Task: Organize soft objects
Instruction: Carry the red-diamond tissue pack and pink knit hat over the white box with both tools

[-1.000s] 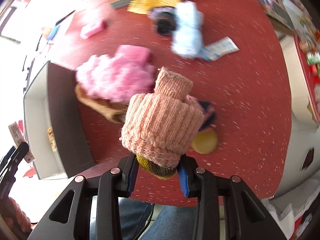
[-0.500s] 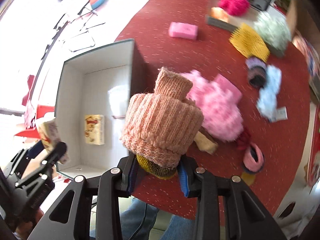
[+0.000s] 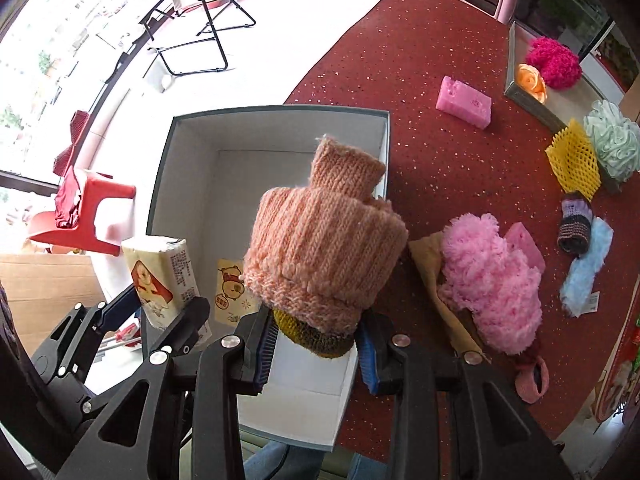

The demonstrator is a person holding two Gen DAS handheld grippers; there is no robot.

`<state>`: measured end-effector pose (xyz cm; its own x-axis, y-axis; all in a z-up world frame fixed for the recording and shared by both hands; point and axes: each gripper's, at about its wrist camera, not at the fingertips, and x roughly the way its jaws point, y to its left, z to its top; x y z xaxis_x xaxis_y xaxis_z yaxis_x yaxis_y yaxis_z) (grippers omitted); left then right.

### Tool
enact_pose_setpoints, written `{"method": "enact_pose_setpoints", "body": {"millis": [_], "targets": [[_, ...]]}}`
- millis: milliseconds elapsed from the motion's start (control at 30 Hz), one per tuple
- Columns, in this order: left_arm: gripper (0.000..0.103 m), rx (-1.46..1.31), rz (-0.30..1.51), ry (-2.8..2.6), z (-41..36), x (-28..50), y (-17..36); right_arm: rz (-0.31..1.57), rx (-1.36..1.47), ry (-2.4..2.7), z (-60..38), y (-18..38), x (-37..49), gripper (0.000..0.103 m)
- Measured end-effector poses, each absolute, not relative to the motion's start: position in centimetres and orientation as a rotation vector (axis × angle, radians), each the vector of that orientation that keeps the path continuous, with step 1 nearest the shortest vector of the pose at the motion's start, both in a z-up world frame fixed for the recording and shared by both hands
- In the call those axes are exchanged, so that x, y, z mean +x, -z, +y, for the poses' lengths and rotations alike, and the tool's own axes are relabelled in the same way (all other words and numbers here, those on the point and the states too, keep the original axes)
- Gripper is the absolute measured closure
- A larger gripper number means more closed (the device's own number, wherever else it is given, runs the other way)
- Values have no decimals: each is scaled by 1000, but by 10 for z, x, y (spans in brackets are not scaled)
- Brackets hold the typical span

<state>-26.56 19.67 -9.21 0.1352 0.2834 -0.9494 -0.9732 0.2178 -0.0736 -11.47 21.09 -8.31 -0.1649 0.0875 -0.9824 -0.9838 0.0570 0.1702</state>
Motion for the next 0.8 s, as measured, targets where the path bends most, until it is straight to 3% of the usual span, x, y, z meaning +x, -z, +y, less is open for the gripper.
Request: {"method": "enact_pose_setpoints", "body": {"millis": [800], "targets": [[49,-897,1049,-1131,236,-265,112,1301,-1038,-1299,242,100,-125,64]]}}
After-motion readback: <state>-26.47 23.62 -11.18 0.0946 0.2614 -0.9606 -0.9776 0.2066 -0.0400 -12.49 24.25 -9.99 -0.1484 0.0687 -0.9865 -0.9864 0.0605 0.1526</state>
